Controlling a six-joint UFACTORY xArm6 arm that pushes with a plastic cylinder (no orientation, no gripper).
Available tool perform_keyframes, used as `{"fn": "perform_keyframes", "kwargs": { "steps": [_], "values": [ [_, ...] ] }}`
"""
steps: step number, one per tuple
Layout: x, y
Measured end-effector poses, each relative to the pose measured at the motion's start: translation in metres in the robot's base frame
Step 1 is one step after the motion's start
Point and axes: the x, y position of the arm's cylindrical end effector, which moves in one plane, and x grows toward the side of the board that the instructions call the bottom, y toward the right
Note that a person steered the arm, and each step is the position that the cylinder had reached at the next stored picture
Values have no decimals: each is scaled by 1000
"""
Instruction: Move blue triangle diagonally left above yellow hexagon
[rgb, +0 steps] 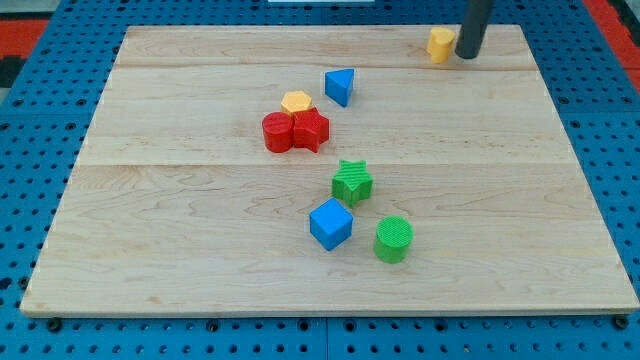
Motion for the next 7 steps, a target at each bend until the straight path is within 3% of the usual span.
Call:
{"fn": "perform_keyframes", "kwargs": {
  "steps": [1, 2, 3, 4, 5, 7],
  "values": [
    [4, -26],
    [-34, -38],
    [5, -55],
    [74, -97],
    [52, -179],
    [39, -185]
  ]
}}
